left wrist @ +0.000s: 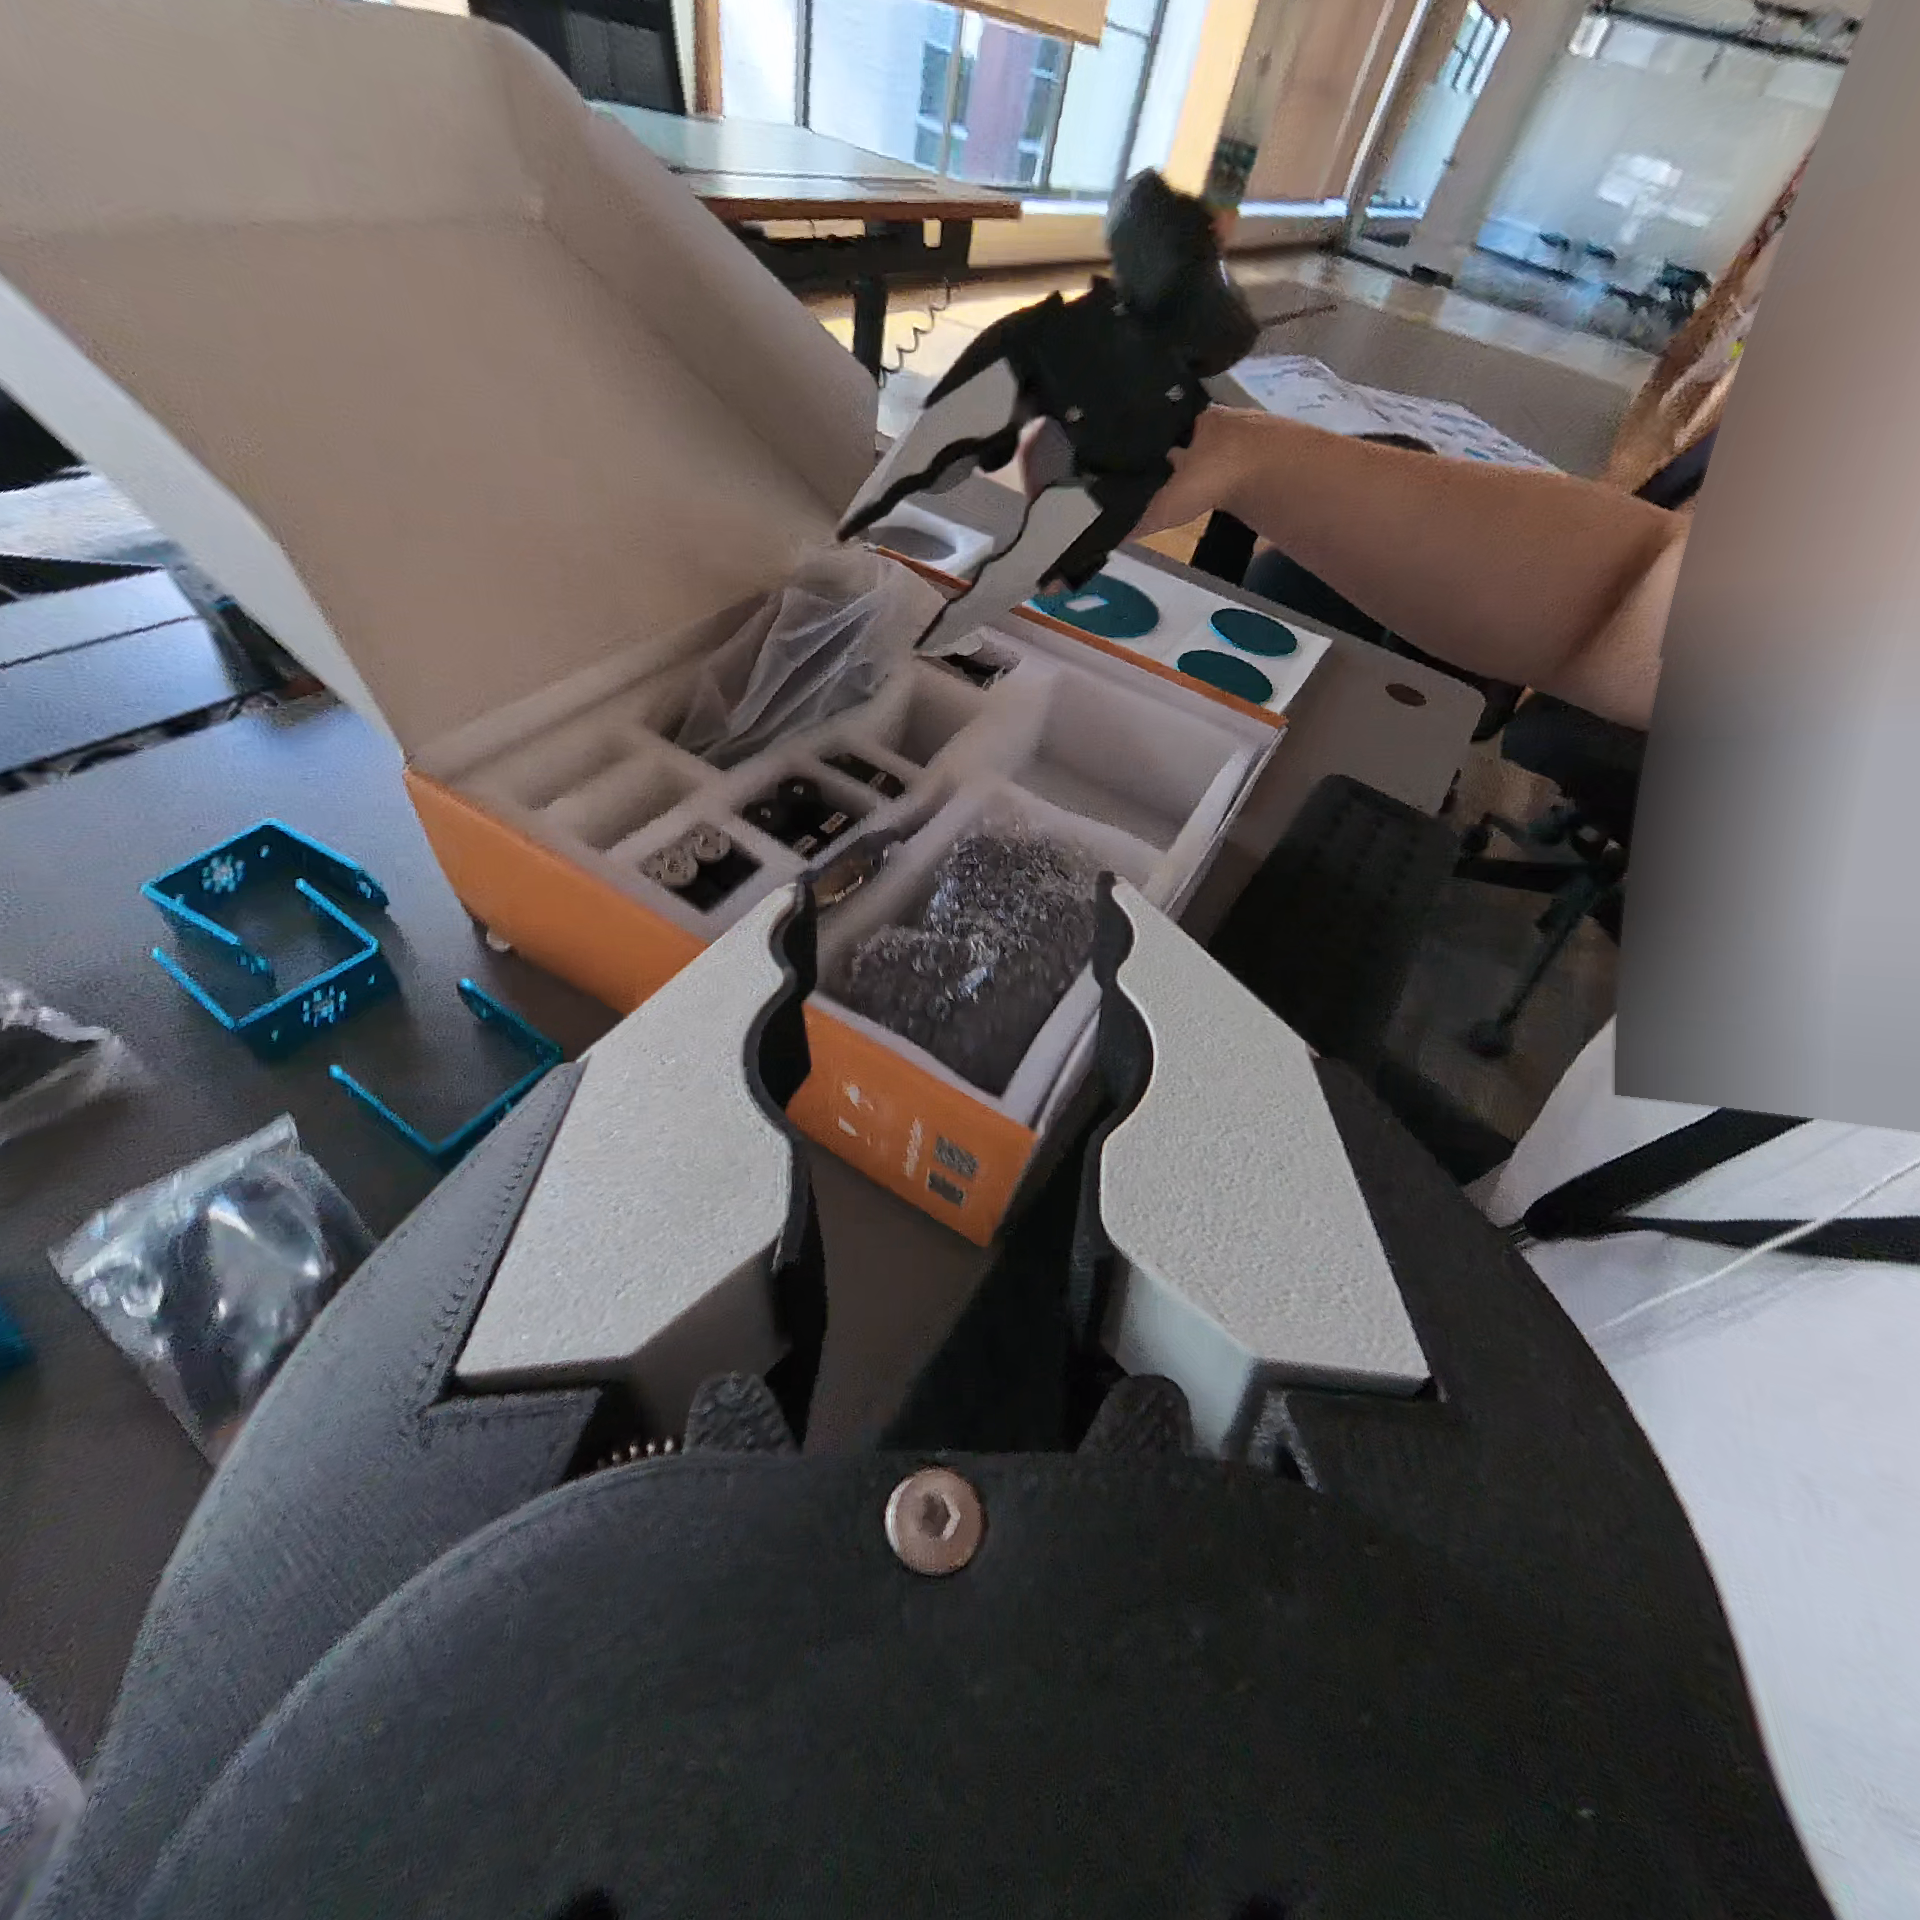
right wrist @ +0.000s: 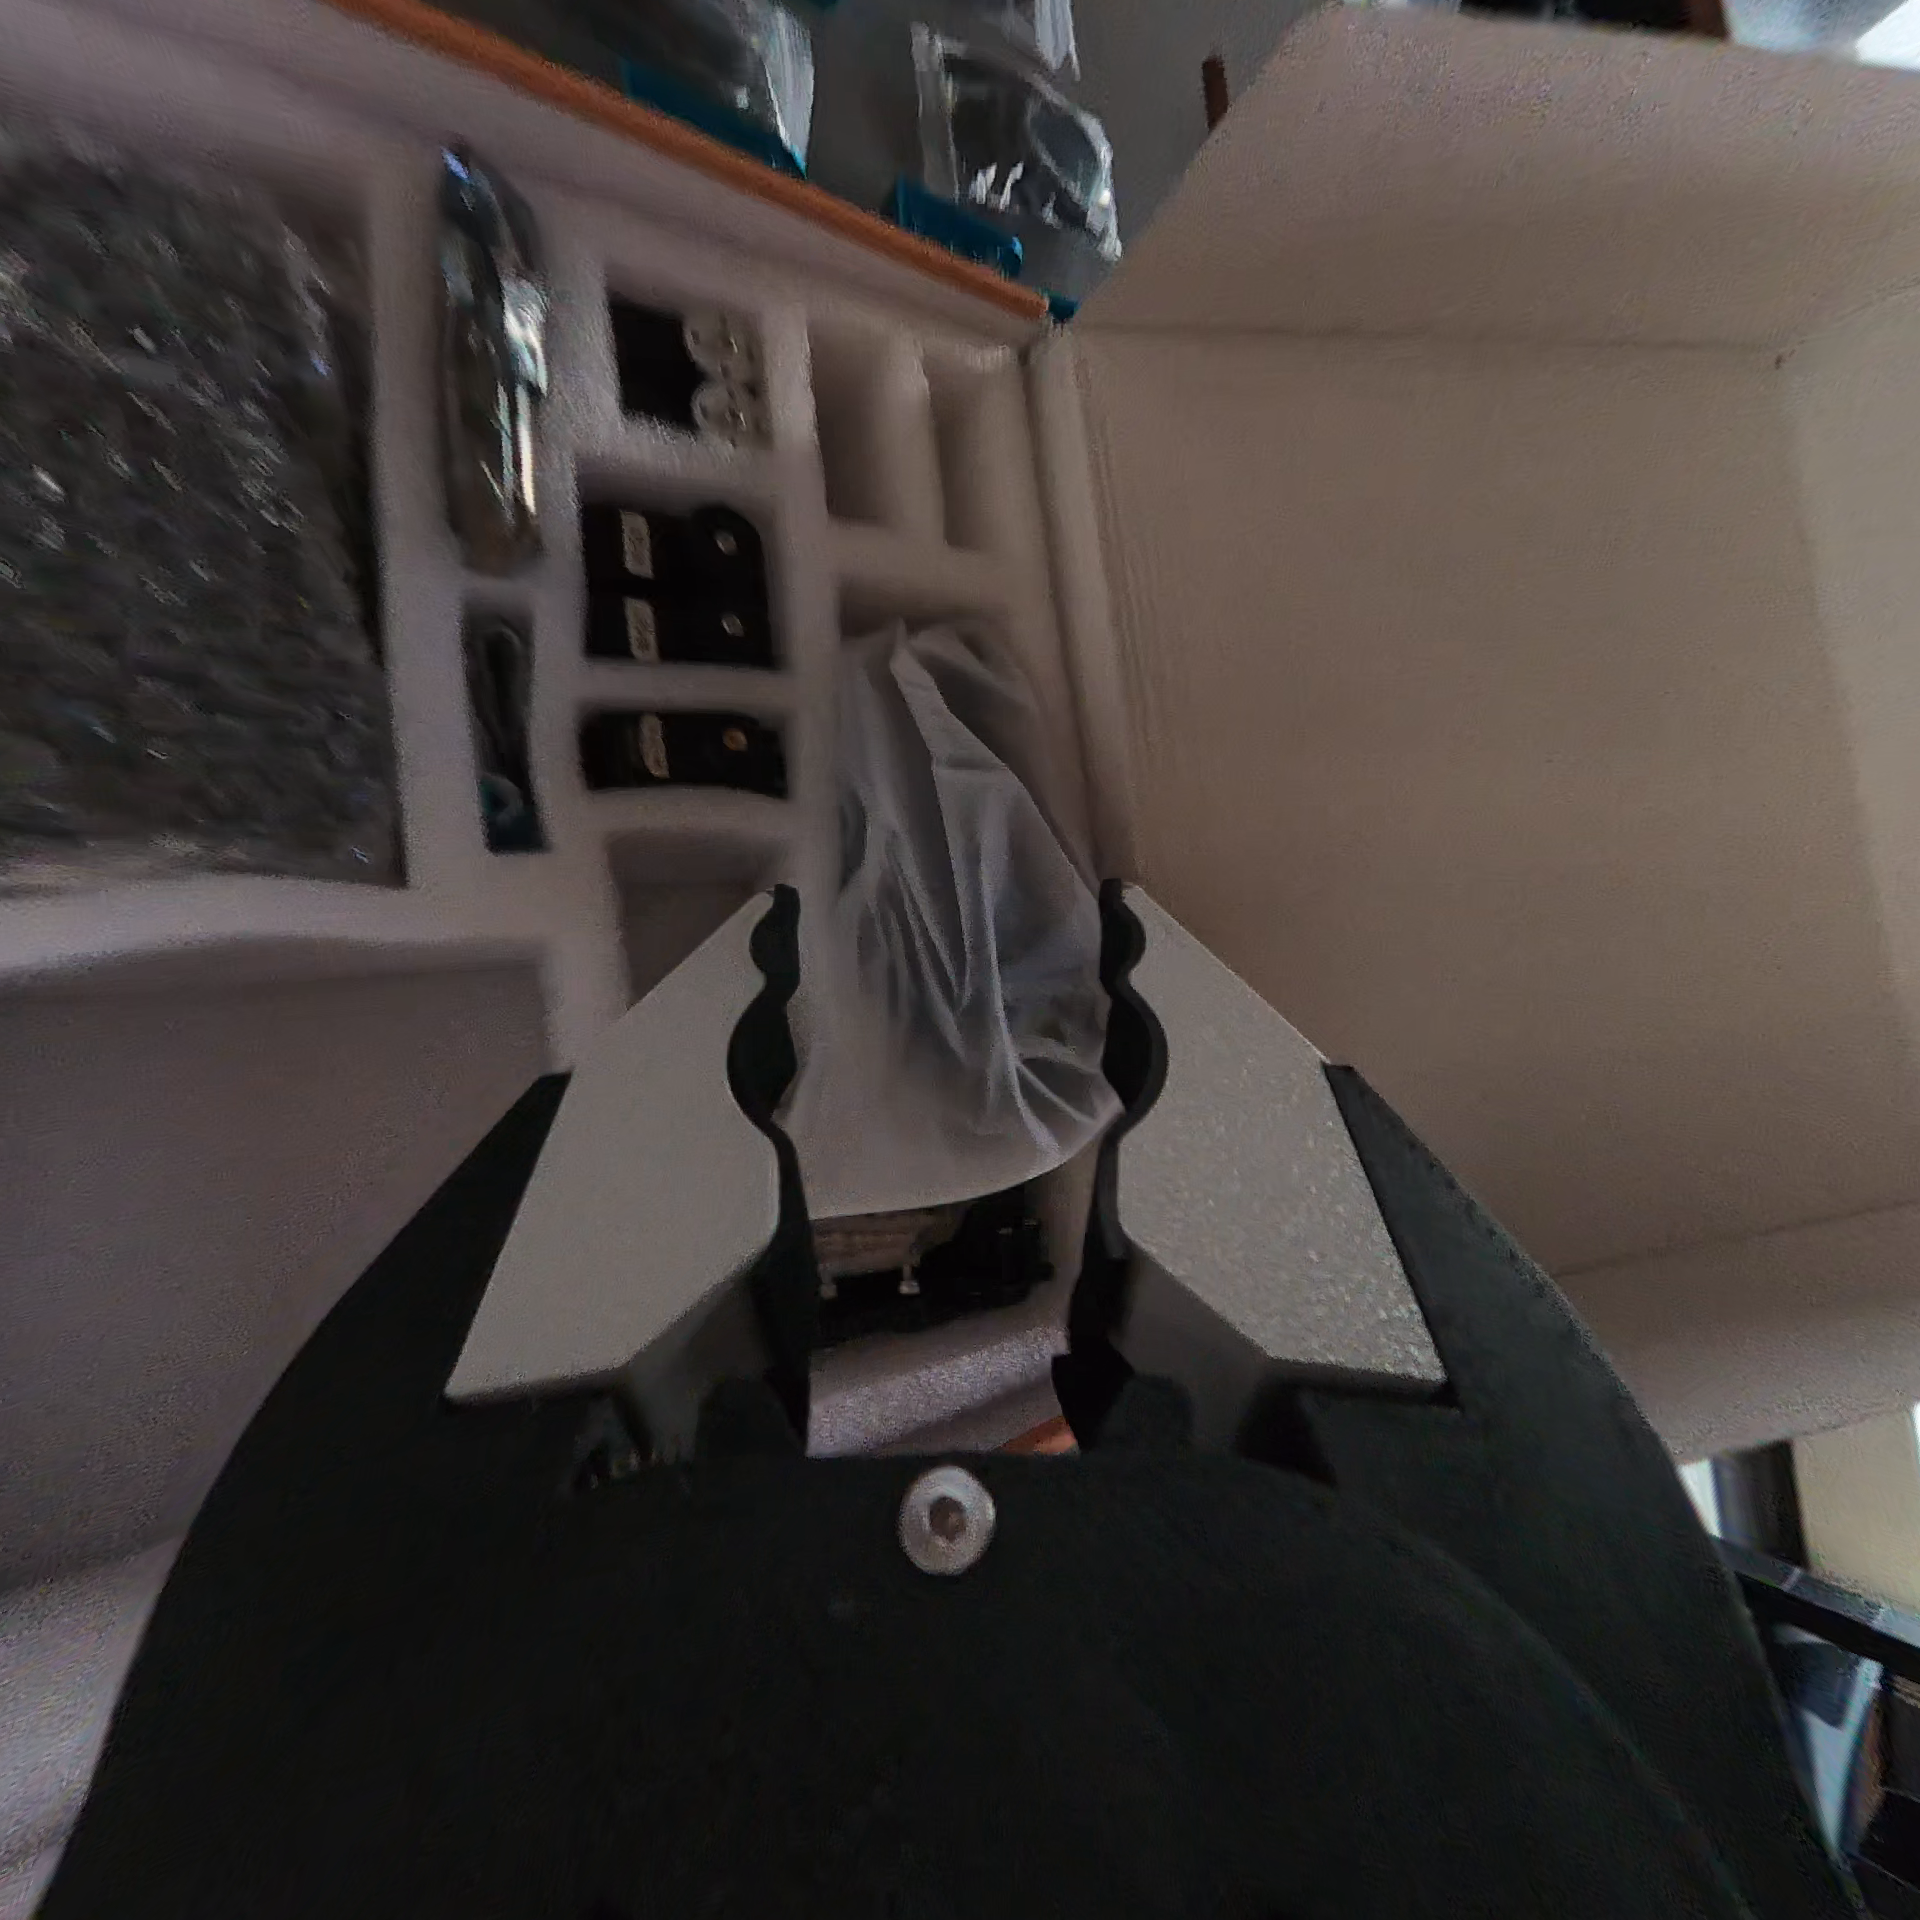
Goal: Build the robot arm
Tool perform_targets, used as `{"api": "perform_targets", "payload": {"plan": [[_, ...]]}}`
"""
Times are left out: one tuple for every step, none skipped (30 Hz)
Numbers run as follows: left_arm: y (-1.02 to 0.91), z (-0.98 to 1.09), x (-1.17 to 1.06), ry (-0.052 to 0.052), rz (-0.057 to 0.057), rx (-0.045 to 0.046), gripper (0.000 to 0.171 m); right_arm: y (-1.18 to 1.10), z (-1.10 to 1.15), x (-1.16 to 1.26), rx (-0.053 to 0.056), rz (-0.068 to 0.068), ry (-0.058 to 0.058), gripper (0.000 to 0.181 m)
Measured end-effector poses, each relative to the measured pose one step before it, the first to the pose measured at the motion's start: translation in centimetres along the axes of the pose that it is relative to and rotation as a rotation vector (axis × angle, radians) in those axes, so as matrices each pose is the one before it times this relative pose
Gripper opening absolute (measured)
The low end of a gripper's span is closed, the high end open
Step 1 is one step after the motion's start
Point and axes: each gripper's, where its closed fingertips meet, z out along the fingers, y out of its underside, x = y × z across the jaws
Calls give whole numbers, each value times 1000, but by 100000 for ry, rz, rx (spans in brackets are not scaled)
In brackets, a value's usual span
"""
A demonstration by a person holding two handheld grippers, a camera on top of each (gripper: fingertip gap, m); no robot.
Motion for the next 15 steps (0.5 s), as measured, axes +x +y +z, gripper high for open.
{"api": "perform_targets", "payload": {"plan": [[-692, 1090, -322, 1597, 1797, -2163, 52, 1036, 1017, 115, -4765, -2090, -3152, 61], [-480, 897, -252, 1359, 2156, -2487, 50, 1138, 1011, 100, -6758, -1104, -2957, 61], [-285, 751, -241, 969, 1895, -2623, 49, 644, 854, -54, -4416, -899, -3439, 60], [-103, 655, -275, 535, 1546, -2724, 49, 141, 568, -661, -1393, -39, -7138, 45], [64, 604, -304, 337, 1092, -2849, 48, 38, 276, 202, -1523, 423, -1908, 29], [132, 568, -335, 107, 443, -2704, 47, -281, -65, 279, 308, -475, -1414, 24], [158, 549, -337, 117, 53, -2487, 46, -108, -162, -14, -1286, -27, -2948, 20], [150, 527, -322, 188, -14, -2286, 45, -37, -135, -38, -1944, -178, -2502, 16], [84, 526, -312, 330, -44, -2041, 44, -95, -122, -169, -1101, -675, -2447, 9], [-31, 536, -301, 595, -217, -1615, 43, -50, -89, -112, -1125, -1255, -1390, 4], [-150, 567, -280, 866, -318, -1118, 42, 46, -103, 172, -1166, -1460, 661, 0], [-189, 632, -226, 1407, -263, -1122, 41, -42, -109, 126, -379, -1257, -76, 0], [-151, 696, -217, 1765, -405, -1397, 41, -103, -106, 238, 472, 457, 70, 0], [-108, 742, -270, 1544, -551, -1657, 41, -53, -51, 90, 800, 1888, -1467, 0], [-34, 766, -316, 1251, -395, -1938, 41, -78, -73, 141, 1113, 2028, -933, 0]]}}
